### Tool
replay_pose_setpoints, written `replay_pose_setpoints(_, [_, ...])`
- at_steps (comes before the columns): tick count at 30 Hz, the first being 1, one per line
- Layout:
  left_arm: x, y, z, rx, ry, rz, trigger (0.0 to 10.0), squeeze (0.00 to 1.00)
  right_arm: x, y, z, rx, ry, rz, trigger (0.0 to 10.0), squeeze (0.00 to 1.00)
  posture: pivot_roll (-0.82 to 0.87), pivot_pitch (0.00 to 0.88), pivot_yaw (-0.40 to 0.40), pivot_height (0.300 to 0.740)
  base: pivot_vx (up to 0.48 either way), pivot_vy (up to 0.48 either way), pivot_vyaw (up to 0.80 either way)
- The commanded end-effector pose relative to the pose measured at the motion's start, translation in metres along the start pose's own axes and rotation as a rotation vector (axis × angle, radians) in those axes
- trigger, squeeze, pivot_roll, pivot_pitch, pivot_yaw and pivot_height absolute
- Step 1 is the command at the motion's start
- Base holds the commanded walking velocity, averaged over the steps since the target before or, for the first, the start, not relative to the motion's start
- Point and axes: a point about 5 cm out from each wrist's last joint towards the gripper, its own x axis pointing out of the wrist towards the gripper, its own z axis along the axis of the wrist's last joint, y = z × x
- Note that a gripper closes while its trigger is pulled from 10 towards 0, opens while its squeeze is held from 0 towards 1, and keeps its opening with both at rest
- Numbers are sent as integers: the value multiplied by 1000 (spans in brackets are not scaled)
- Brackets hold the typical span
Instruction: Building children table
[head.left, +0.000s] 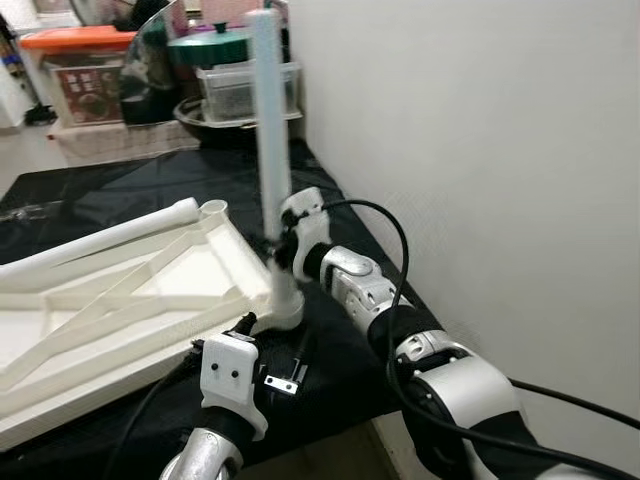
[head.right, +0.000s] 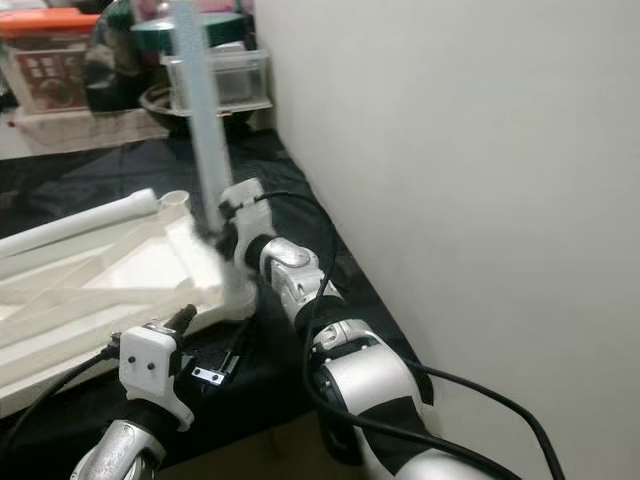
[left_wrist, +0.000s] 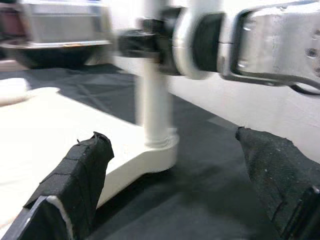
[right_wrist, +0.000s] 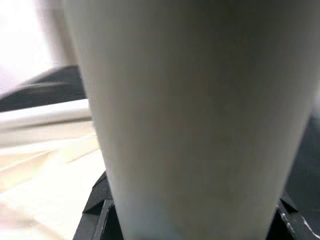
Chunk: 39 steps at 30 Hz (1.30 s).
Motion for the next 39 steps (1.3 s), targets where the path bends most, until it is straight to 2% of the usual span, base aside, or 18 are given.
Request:
replay_pose_setpoints(1, [0,0,0,5,6,3,10000,0,-6,-20,-23,157,100,-237,0,0,10,0,-21,740,0,0,0])
replay_pose_setpoints(2, [0,0,-1,6,6,3,10000,0,-7,-22,-24,196,91,-326,0,0,10,0,-21,740,0,0,0])
replay_pose_setpoints(6, [0,0,-1,6,6,4,10000,0,-8,-20,-23,237,78,-417,0,0,10,0,-21,740,0,0,0])
replay_pose_setpoints(9, [0,0,-1,6,7,5,10000,0,-8,-17,-22,240,70,-434,0,0,10,0,-21,740,0,0,0])
replay_pose_setpoints(11, [0,0,-1,6,6,5,10000,0,-7,-8,-20,251,70,-420,0,0,8,0,-17,740,0,0,0])
replay_pose_setpoints(12, [0,0,-1,6,6,5,10000,0,-5,-3,-19,261,68,-387,588,0,8,0,-17,740,0,0,0])
replay_pose_setpoints(13, [0,0,-1,6,6,5,10000,0,-5,-3,-19,261,68,-387,588,0,8,0,-17,740,0,0,0])
replay_pose_setpoints(14, [1,0,-1,6,6,5,10000,0,-5,0,-16,246,55,-376,10000,0,5,0,-18,740,0,0,0])
replay_pose_setpoints(17, [1,0,-1,5,6,6,10000,0,-4,4,-12,232,27,-338,10000,43,5,0,-18,740,0,0,0])
replay_pose_setpoints(18, [1,1,-1,5,5,8,10000,0,-3,6,-9,220,3,-305,10000,1000,5,0,-18,740,0,0,0])
replay_pose_setpoints(22, [0,0,-2,2,8,5,10000,0,-3,6,-5,197,-40,-249,10000,1000,-26,0,-9,740,0,0,0])
replay_pose_setpoints(23, [0,0,-3,0,11,0,10000,0,-2,6,-3,198,-54,-201,10000,0,-26,0,-9,740,0,0,0])
replay_pose_setpoints(24, [0,-1,-4,-7,17,-5,10000,0,-2,3,-1,198,-70,-139,10000,0,-29,0,-9,740,0,0,0])
replay_pose_setpoints(27, [-1,-1,-5,-14,31,-10,10000,0,-2,3,-1,207,-71,-63,10000,0,-29,0,-9,740,0,0,0])
replay_pose_setpoints(31, [-2,2,-9,-7,52,1,10000,0,-2,-3,0,191,-77,-55,10000,0,-23,0,-12,740,0,0,0])
replay_pose_setpoints(33, [-5,10,-14,11,87,33,10000,0,-3,-18,4,147,-100,-78,10000,0,-3,0,-7,740,0,0,0])
replay_pose_setpoints(38, [-7,22,-21,42,134,64,10000,0,-4,-29,11,144,-118,-100,10000,0,6,0,1,740,0,0,0])
replay_pose_setpoints(39, [-10,30,-30,34,210,73,10000,0,-4,-32,17,148,-138,-99,10000,0,14,0,-9,740,0,0,0])
